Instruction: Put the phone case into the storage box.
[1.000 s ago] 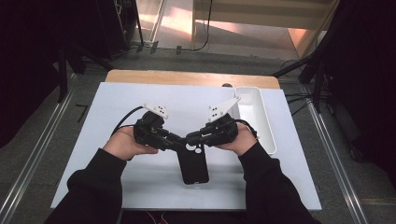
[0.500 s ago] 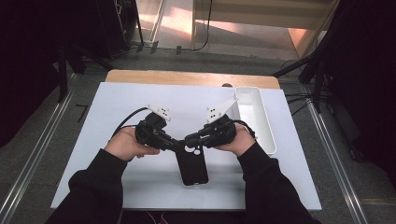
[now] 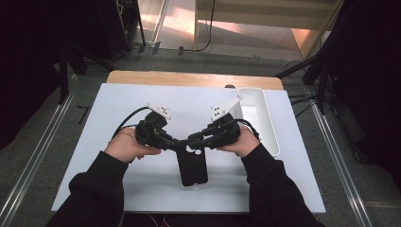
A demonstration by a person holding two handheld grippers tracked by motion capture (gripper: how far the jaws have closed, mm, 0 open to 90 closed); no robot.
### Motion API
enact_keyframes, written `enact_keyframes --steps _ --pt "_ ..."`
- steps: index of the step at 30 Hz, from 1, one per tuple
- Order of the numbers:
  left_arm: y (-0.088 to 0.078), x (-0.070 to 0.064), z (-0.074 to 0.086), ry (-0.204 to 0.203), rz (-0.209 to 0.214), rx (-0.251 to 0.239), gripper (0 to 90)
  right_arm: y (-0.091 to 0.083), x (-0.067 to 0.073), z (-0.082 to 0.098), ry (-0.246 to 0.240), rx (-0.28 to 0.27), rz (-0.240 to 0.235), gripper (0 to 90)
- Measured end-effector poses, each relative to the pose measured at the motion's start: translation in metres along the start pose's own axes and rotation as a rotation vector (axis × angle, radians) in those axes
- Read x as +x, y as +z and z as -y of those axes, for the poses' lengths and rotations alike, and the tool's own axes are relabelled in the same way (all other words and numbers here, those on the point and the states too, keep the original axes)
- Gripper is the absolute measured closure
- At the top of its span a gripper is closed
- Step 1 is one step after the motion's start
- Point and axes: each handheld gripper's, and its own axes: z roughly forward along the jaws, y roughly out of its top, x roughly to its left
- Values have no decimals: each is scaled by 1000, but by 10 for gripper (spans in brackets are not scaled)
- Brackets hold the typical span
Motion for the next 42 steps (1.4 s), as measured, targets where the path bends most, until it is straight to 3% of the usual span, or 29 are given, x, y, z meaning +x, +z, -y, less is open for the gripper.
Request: enact_keyframes --steps 10,17,31,35,38,42 --pt "-7 2 1 -24 -12 -17 794 -14 6 -8 46 -44 24 497" --pt "-16 1 1 -40 -48 -30 794 -28 9 -9 126 -84 103 374" --pt "-27 -3 1 -63 -110 -52 793 -35 14 -2 150 -99 187 237" --pt "-29 -4 1 -68 -126 -51 793 -34 15 1 153 -83 208 222" --pt "-30 -4 1 -75 -137 -54 793 -31 17 5 143 -62 243 173" --pt "-31 -4 0 -92 -157 -55 793 -27 19 13 166 -39 289 91"
